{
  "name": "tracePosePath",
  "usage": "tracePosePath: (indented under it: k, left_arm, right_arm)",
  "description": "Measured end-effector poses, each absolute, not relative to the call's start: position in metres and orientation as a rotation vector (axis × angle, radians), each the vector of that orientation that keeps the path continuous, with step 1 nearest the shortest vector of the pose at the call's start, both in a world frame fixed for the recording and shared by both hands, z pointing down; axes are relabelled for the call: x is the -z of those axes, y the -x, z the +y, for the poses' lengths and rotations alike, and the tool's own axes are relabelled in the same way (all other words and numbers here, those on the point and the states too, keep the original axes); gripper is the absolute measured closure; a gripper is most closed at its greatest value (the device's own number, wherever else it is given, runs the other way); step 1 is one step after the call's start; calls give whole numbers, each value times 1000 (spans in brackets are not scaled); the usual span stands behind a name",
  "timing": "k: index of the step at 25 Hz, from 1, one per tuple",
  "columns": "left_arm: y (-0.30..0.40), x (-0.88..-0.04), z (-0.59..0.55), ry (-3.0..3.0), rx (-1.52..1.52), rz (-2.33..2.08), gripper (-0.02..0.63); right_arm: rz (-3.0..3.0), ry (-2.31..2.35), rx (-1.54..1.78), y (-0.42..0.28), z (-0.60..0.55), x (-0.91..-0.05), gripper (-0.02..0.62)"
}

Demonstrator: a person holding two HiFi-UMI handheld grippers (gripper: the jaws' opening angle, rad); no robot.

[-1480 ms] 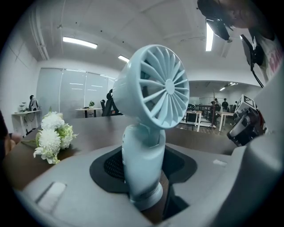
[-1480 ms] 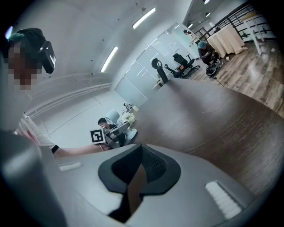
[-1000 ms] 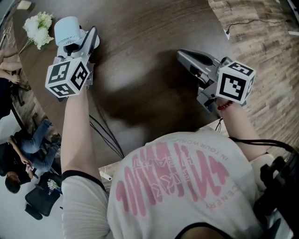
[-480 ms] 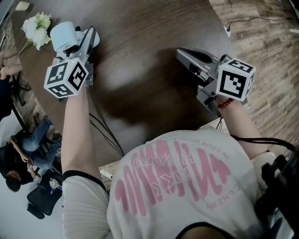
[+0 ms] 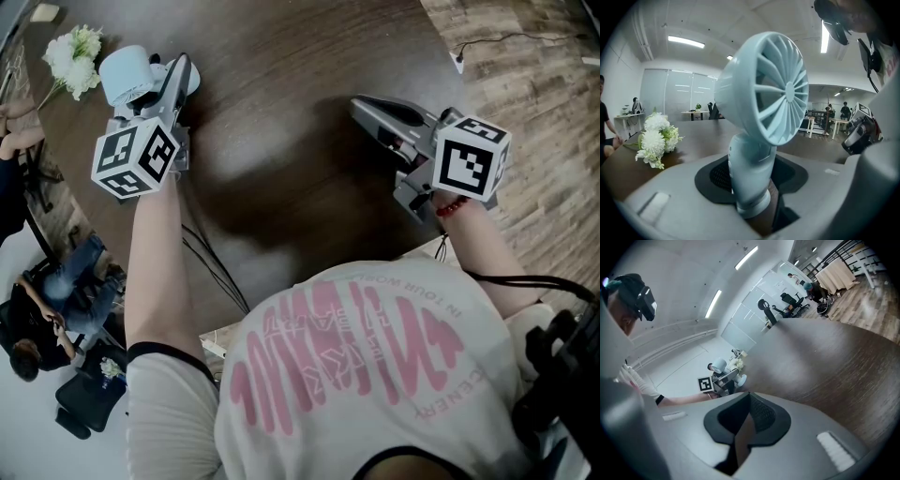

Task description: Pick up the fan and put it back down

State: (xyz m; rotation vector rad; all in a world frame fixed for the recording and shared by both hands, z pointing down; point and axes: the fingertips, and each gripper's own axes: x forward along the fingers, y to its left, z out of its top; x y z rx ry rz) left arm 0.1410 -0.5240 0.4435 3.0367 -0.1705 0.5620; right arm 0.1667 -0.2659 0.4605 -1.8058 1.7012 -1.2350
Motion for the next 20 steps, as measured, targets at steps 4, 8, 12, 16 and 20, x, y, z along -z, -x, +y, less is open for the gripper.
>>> tracePosePath:
  k: [4,8,12,16,20]
  left_arm:
    - [-140,-443,-521,-3064,-553,-205,387]
    - [-142,-446,-522,-3078,-575,-239,387]
    - [-142,-453,-525,-3102,-625,-276,326]
    - [-139,-452,-520,-3120,-649,-292,304]
    - [-128,-453,-511,-3187,-736,-297,305]
  right_arm:
    - [1702,1801,1239,-164,-263,-462,589]
    - [1694,1804,1249,-166,-261,-465,589]
    - [1679,1803,1256,-166,-262,-467,589]
    - [1671,1808,1255,-166,-256,-466,589]
    - [1662,1803,1243,-164,-253,-463,589]
